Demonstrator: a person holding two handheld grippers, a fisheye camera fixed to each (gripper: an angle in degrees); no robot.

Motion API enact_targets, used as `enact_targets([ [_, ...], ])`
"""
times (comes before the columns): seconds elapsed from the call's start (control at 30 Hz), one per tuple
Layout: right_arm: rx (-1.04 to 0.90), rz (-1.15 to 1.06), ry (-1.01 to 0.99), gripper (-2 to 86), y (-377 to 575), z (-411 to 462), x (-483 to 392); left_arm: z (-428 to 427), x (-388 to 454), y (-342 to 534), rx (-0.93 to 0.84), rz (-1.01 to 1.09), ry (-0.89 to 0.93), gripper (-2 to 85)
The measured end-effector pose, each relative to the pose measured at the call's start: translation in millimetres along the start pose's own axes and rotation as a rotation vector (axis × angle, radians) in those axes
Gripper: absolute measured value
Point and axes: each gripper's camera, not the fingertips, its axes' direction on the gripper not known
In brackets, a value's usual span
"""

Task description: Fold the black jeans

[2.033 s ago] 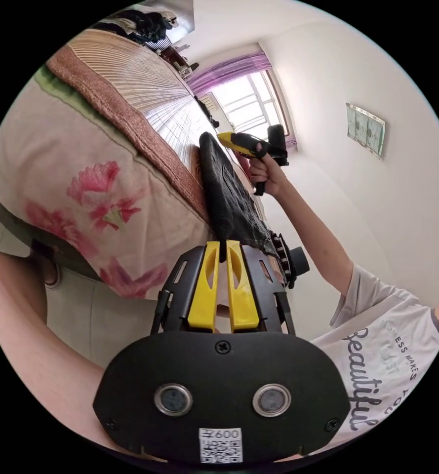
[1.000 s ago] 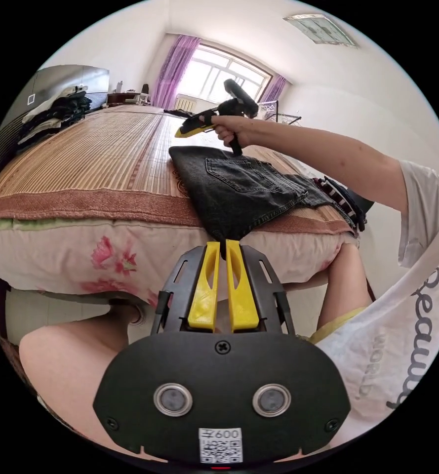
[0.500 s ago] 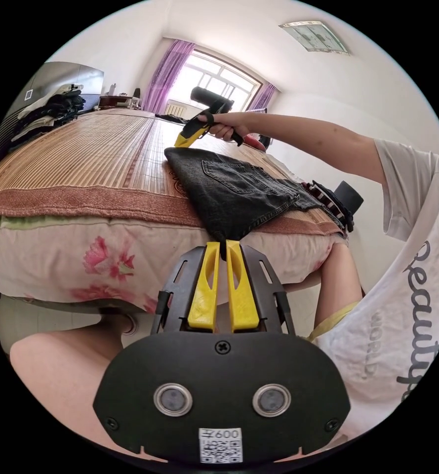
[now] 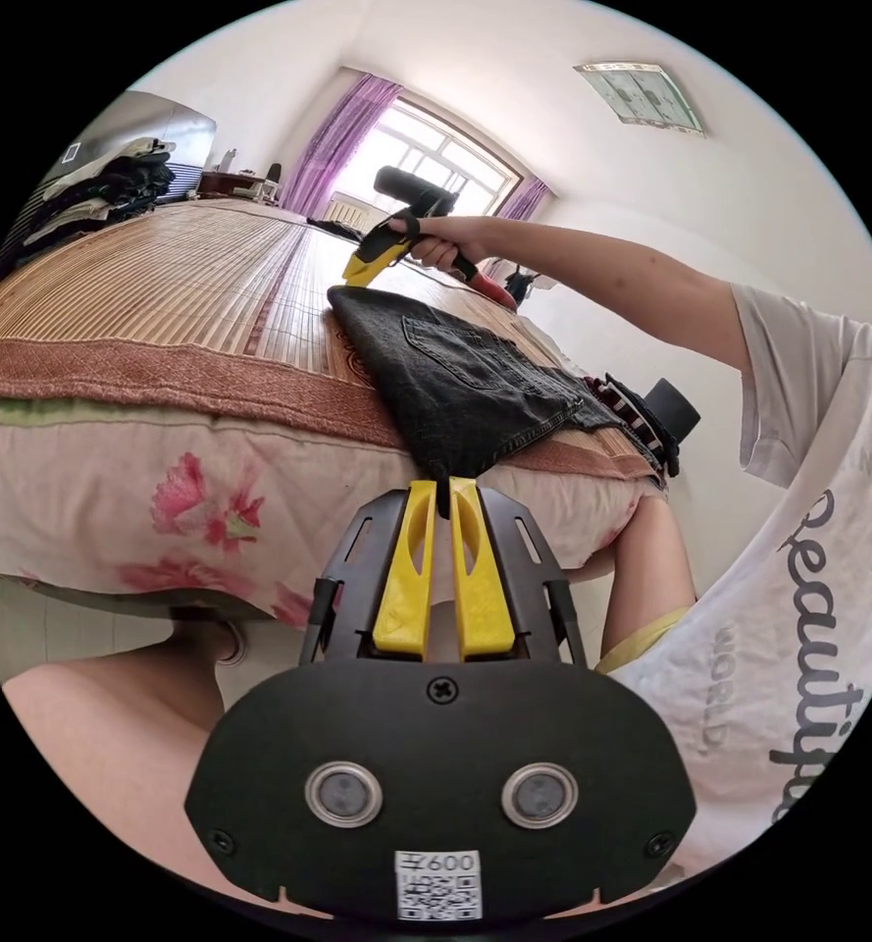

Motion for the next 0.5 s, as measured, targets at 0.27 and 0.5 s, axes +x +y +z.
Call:
enact_targets([
  [0.27,-0.021,-0.198,0.052,4.1,5,-7,-20,0,-5,1,0.008,0.012,0.004,2.1],
  [0.5,-0.109,-0.160,0.108,5.3,15,-5,-7,-2,-14,-1,0.011,-0.004,0.027,2.3],
])
